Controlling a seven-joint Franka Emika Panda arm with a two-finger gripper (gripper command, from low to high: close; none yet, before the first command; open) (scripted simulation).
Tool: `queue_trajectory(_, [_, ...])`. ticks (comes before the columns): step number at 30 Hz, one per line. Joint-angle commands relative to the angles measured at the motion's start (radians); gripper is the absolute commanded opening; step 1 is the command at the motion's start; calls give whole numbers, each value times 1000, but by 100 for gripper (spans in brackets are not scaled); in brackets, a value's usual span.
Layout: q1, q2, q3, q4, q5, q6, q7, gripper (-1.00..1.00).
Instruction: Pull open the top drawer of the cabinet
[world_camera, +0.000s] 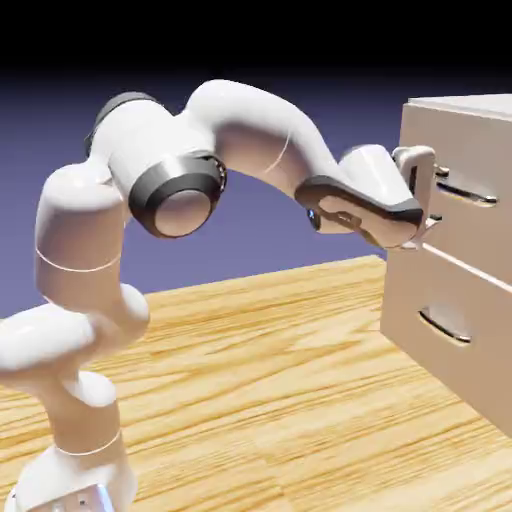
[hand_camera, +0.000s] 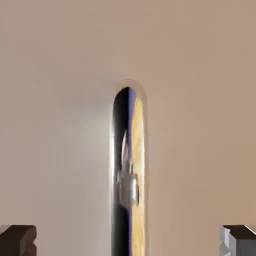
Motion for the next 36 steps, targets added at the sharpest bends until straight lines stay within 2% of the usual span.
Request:
queue_trajectory(1, [36,11,-32,26,2,6,-8,0])
queue_trajectory(6, [214,65,-187,156,12,38,-46,0])
queue_trajectory(7, [214,65,-188,156,12,38,-46,-100])
queue_trajectory(11, [112,1,-110,58,-2,16,10,-100])
queue_trajectory(14, [24,62,-1,26,18,-7,-80,-100])
queue_trajectory(24, [-338,-43,312,-194,-4,-43,31,-100])
queue_trajectory(31, [-363,198,390,-254,63,-112,-261,-100])
queue_trajectory(34, [-472,202,483,-333,68,-126,-255,-100])
queue_trajectory(36, [-517,133,510,-339,50,-111,-170,-100])
